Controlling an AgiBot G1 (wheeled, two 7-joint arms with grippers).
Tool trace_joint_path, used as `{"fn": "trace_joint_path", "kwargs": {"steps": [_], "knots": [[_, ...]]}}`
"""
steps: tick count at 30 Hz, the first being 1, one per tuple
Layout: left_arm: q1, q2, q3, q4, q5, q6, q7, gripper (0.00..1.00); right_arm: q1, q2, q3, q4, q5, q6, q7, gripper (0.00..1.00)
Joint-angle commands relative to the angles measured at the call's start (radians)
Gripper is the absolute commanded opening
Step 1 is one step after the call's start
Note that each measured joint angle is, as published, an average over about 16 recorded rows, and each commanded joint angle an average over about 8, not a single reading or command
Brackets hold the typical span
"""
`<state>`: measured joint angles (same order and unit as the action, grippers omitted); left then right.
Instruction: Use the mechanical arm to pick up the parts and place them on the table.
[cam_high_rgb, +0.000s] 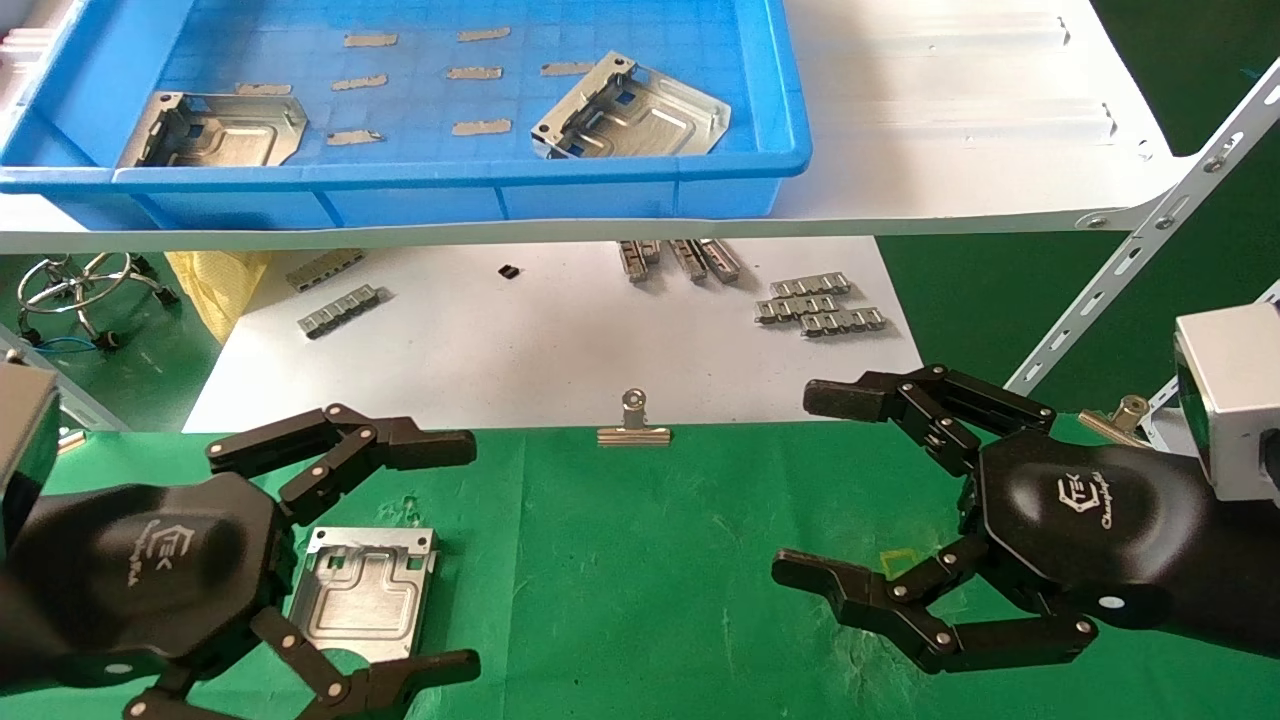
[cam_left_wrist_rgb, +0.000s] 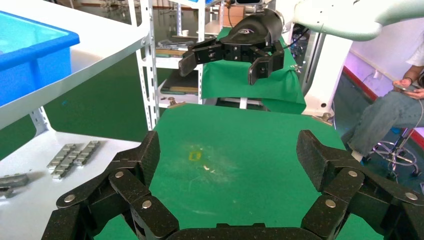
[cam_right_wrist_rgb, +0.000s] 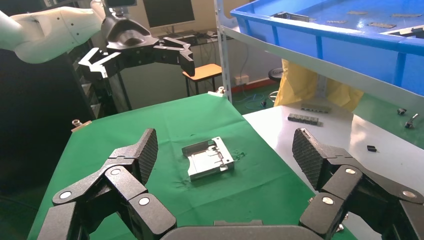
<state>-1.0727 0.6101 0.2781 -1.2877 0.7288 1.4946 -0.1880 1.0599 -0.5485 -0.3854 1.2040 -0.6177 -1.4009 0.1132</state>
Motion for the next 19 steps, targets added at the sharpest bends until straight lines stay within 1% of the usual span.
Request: {"fn": "trace_joint_path", "kwargs": {"steps": [1, 19], "knots": [[-0.001, 0.000, 0.001, 0.002, 0.001, 0.000, 0.001, 1.00, 0.000, 0.000, 0.000, 0.000, 0.000, 0.000, 0.000, 1.00], [-0.002, 0.001, 0.002, 0.007, 0.002, 0.001, 0.002, 1.00, 0.000, 0.000, 0.000, 0.000, 0.000, 0.000, 0.000, 1.00]]}}
